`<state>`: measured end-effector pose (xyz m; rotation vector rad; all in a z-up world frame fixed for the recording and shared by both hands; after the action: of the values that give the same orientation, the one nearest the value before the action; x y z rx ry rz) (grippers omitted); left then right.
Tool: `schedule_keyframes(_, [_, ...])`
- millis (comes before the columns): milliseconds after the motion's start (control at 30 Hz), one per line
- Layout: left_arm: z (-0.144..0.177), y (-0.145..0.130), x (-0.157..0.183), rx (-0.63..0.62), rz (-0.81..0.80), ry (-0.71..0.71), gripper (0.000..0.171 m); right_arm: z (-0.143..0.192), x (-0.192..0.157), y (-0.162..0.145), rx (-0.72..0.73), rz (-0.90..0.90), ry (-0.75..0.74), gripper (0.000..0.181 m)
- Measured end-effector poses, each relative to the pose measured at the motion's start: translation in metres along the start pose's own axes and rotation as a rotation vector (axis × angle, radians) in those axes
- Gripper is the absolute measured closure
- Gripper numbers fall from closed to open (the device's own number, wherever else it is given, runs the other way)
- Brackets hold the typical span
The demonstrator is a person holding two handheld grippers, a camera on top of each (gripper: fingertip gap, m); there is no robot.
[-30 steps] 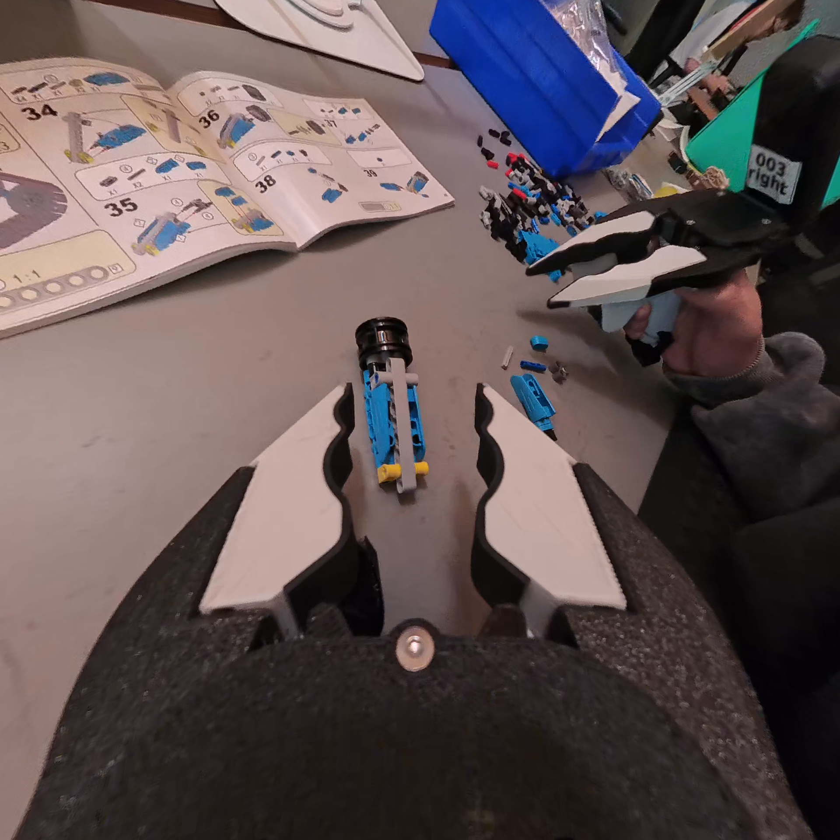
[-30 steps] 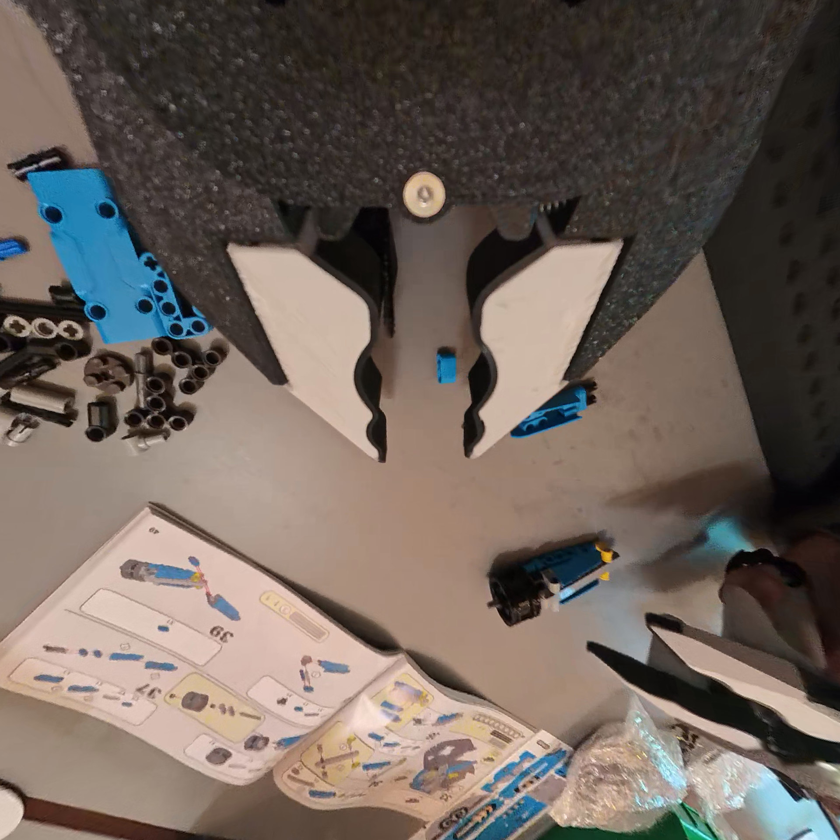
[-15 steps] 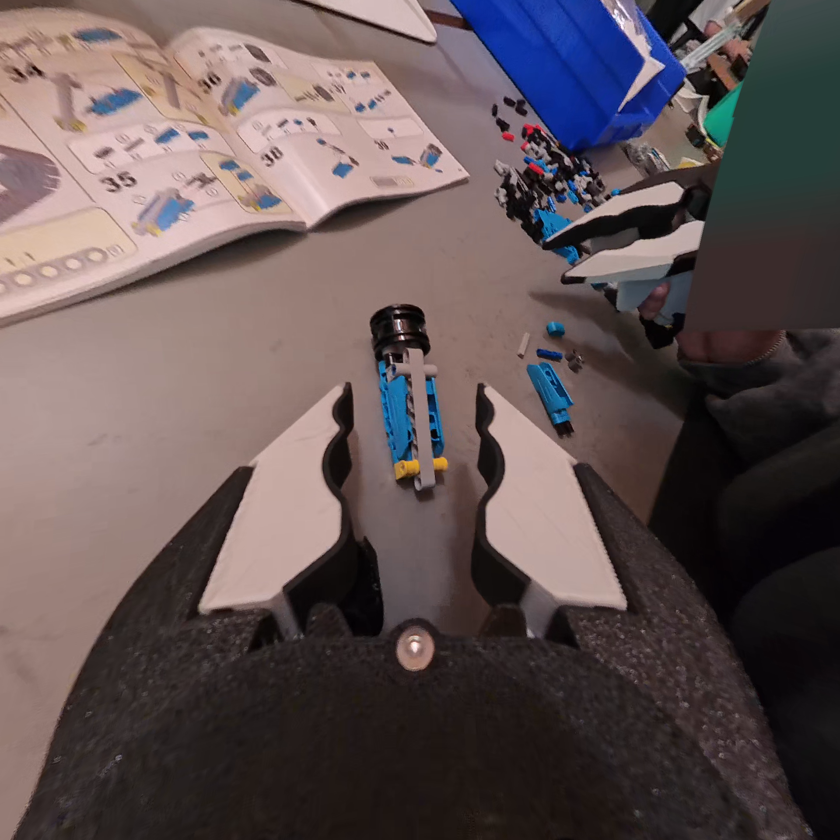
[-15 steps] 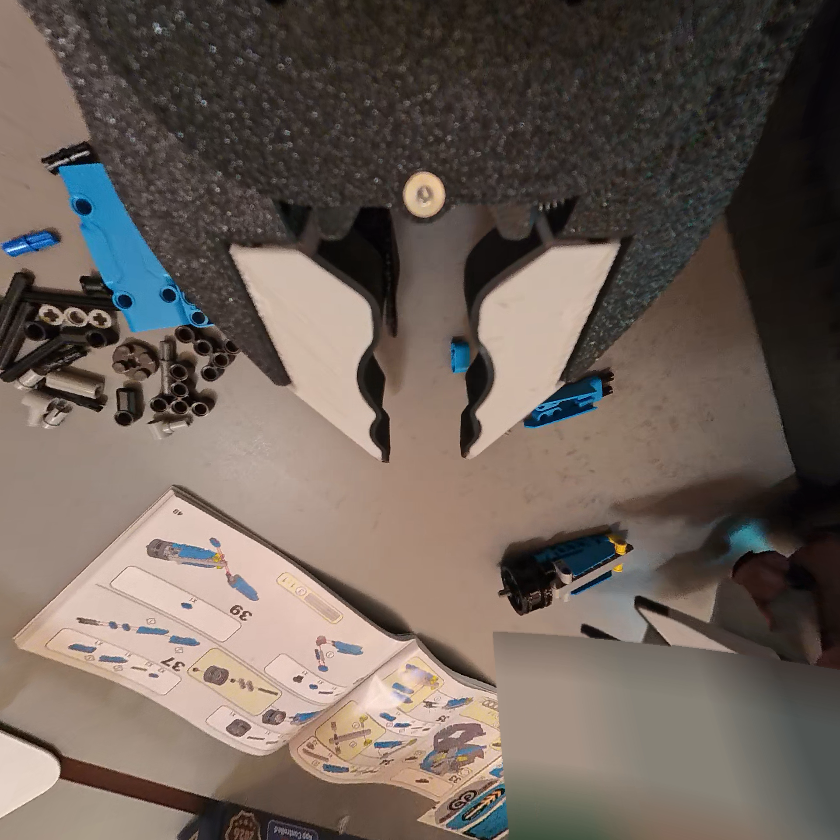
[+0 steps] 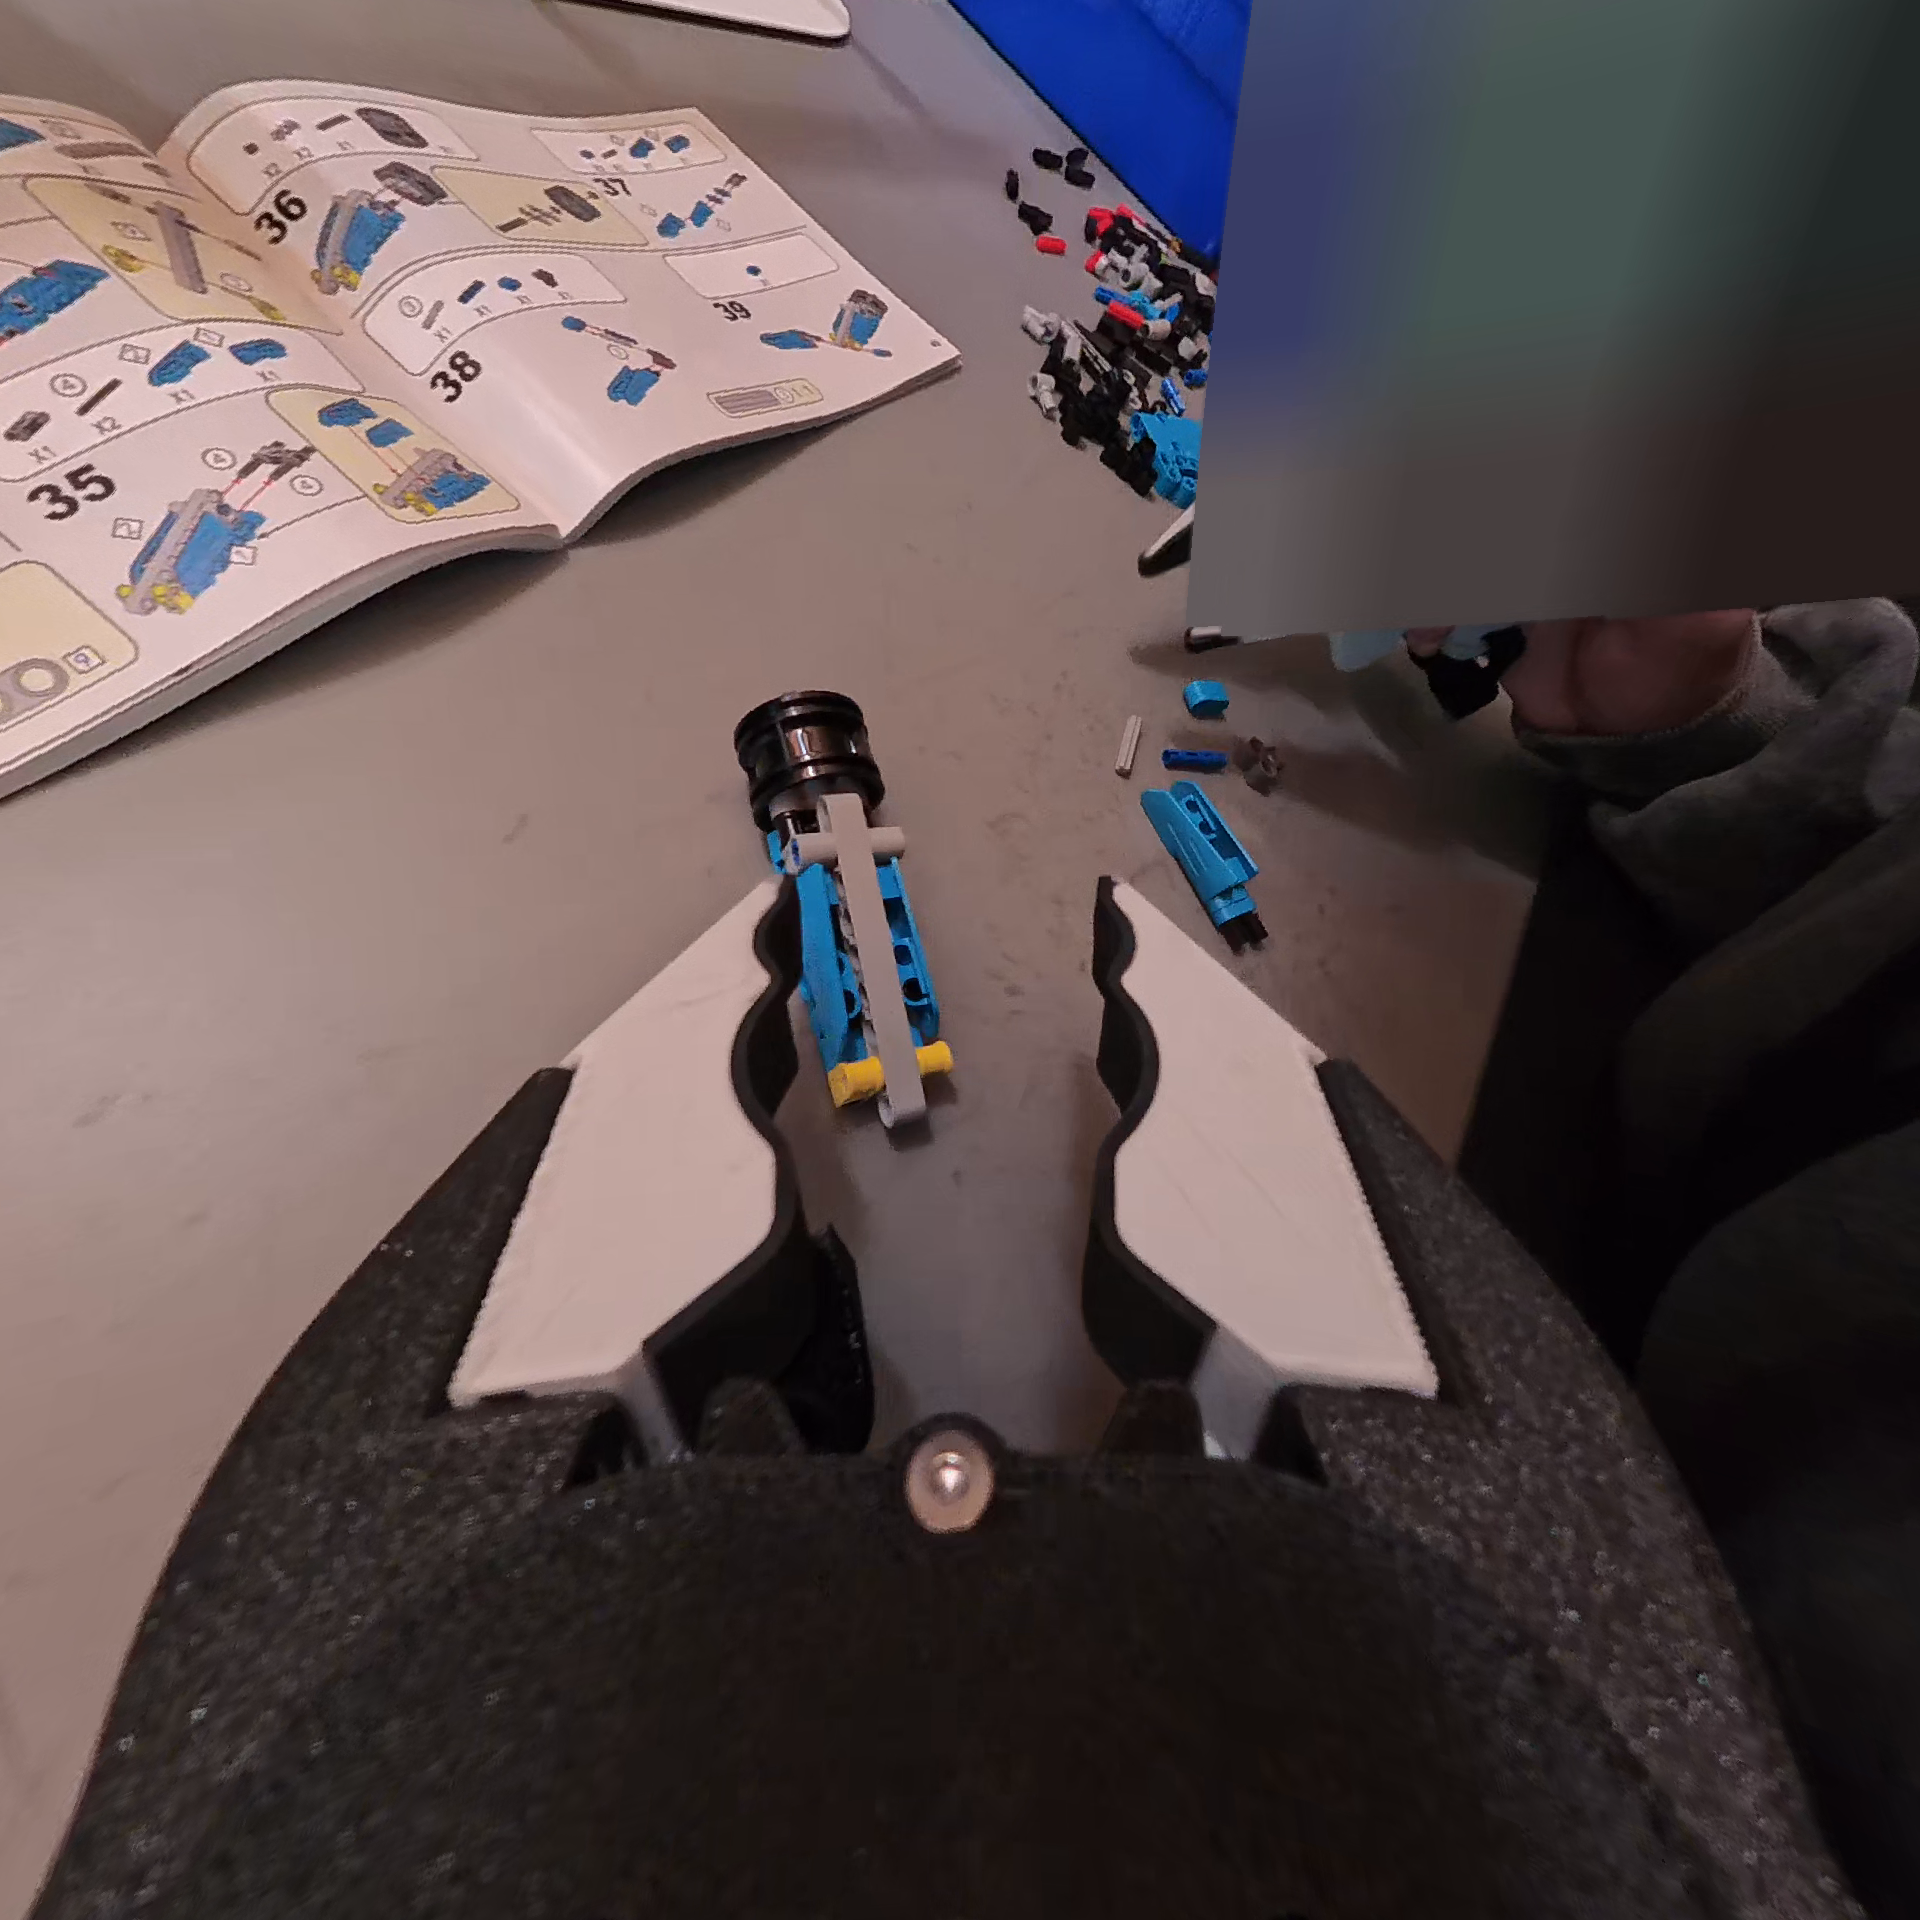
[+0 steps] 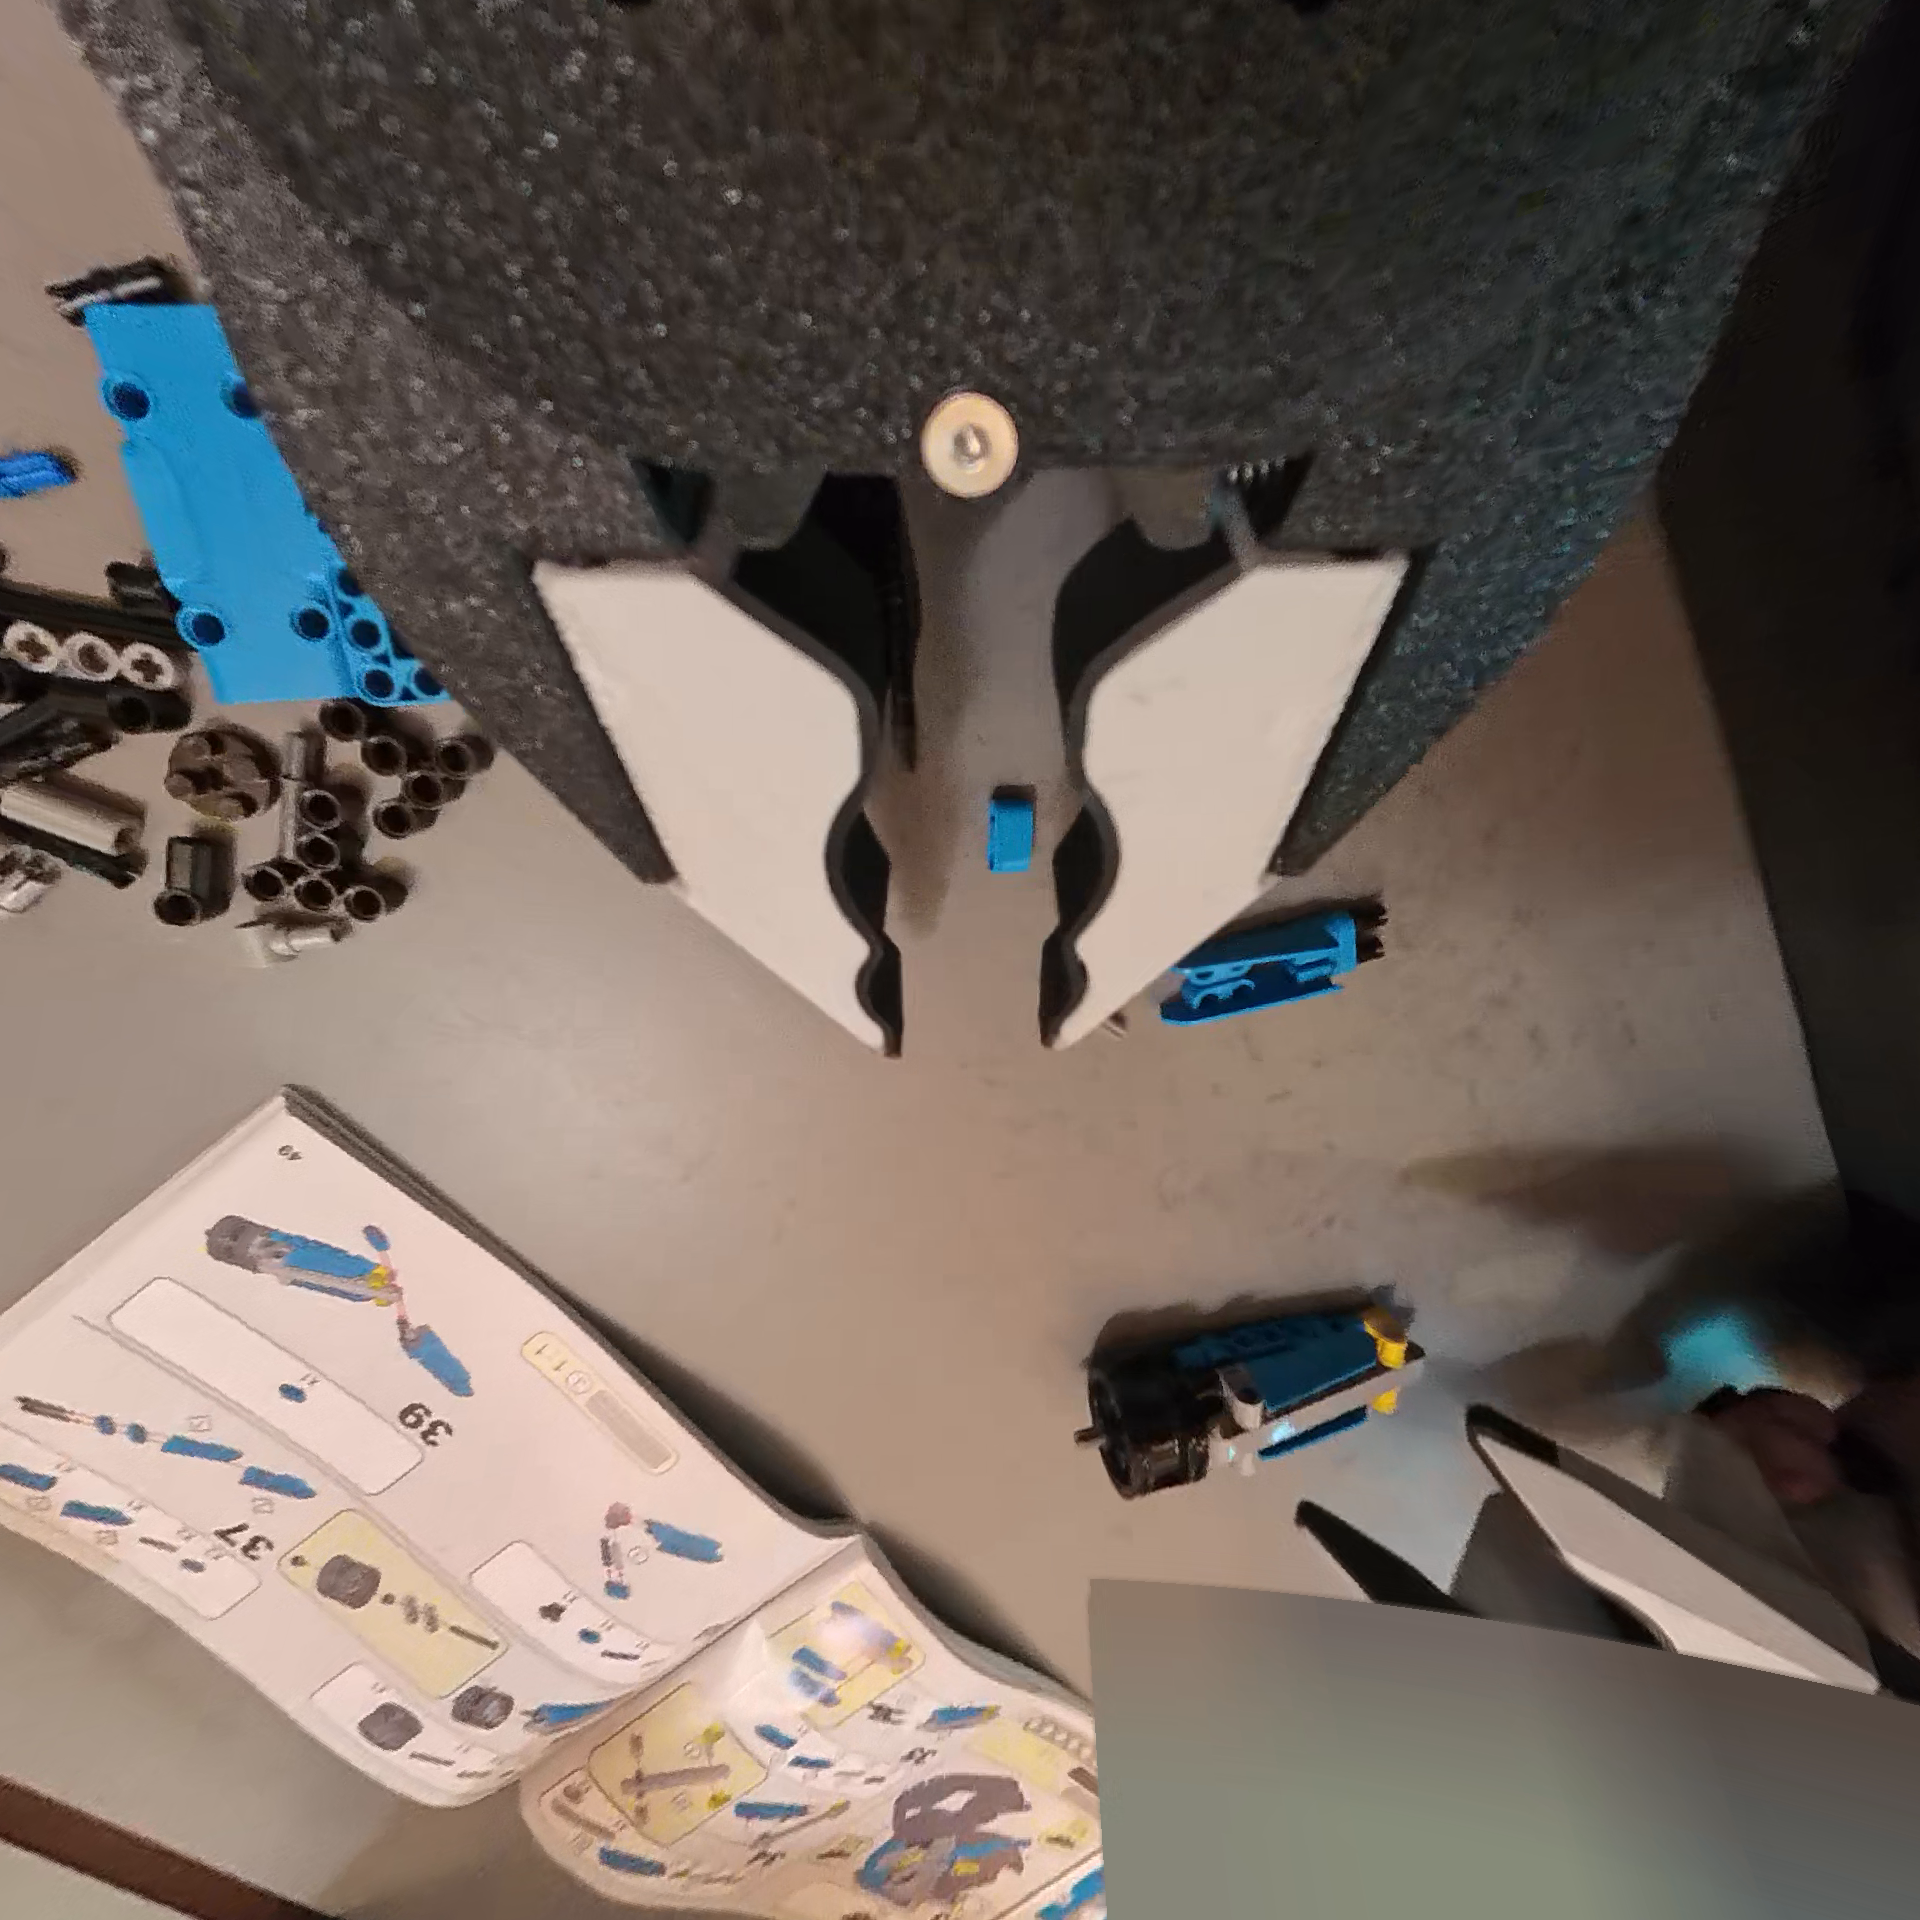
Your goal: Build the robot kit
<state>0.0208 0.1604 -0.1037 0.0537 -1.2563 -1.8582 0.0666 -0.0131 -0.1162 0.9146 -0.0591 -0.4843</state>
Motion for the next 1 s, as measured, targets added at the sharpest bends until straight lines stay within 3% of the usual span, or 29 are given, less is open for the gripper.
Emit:
schedule_keyframes(100, [-0.001,-0.001,0.002,-0.011,-0.011,-0.001,0.115,0.005,-0.001,-0.002,-0.016,0.033,-0.027,0.145])
schedule_keyframes(233, [-0.002,-0.001,0.004,-0.011,0.000,-0.025,0.115,0.020,-0.005,-0.012,-0.004,0.068,-0.059,0.161])
schedule_keyframes(500, [-0.003,-0.002,0.005,-0.019,-0.002,-0.032,0.115,0.016,-0.009,-0.029,-0.101,0.120,-0.047,0.171])
schedule_keyframes(767, [-0.005,-0.002,0.008,-0.016,0.012,-0.053,0.115,0.010,-0.010,-0.041,-0.166,0.122,-0.033,0.170])
schedule_keyframes(1000, [-0.010,0.003,0.021,0.014,0.090,-0.168,0.107,0.007,-0.015,-0.028,-0.129,0.146,-0.002,0.173])
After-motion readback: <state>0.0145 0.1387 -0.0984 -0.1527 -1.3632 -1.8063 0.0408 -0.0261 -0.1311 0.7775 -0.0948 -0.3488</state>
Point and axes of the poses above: each gripper's, where its closed fingertips meet, z back along the fingers, y out of its top, x = y × z across the jaws, the point moved 3 cm from there along z, back along the fingers
